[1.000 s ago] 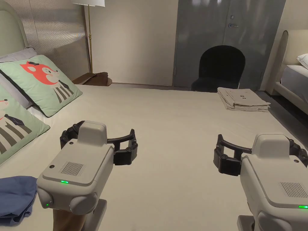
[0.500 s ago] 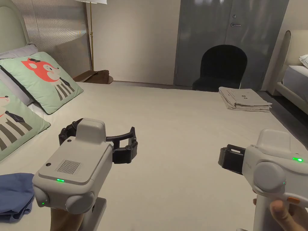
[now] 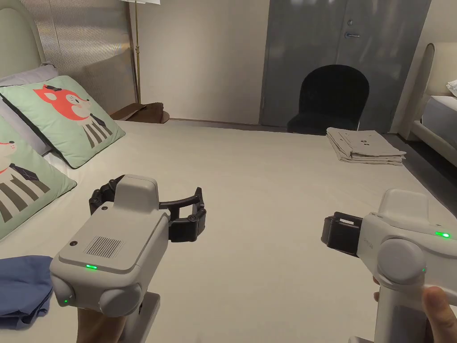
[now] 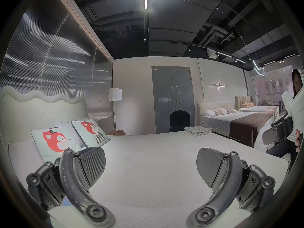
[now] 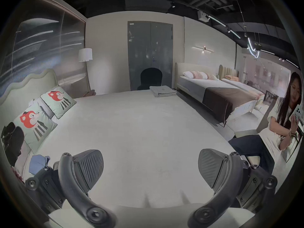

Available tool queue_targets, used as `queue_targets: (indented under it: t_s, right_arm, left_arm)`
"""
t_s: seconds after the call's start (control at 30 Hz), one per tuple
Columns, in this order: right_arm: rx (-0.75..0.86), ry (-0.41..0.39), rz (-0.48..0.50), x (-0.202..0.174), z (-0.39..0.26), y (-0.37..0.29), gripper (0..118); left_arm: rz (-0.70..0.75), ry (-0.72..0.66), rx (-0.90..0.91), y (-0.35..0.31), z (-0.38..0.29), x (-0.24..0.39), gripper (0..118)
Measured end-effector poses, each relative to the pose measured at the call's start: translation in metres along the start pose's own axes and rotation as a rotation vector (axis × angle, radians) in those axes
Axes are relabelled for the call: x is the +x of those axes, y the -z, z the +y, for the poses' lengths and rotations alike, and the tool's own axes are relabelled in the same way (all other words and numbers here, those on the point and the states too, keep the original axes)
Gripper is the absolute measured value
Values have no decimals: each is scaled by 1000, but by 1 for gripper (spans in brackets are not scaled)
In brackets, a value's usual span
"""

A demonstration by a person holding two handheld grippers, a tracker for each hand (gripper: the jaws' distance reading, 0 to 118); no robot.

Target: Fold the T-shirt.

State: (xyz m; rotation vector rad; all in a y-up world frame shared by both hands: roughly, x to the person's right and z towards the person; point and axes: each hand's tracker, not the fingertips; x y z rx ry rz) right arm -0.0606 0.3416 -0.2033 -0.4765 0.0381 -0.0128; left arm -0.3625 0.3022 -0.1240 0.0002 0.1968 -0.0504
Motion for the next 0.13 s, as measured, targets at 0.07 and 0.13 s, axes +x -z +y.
queue_targets:
  t_s: [0.07, 0.13]
  right_arm:
    - [2, 8, 0, 0, 0, 0, 114]
    - [21, 7, -3, 0, -1, -2, 114]
  left_arm:
    - [1, 3, -3, 0, 0, 0, 110]
    - [-1, 1, 0, 0, 0, 0, 110]
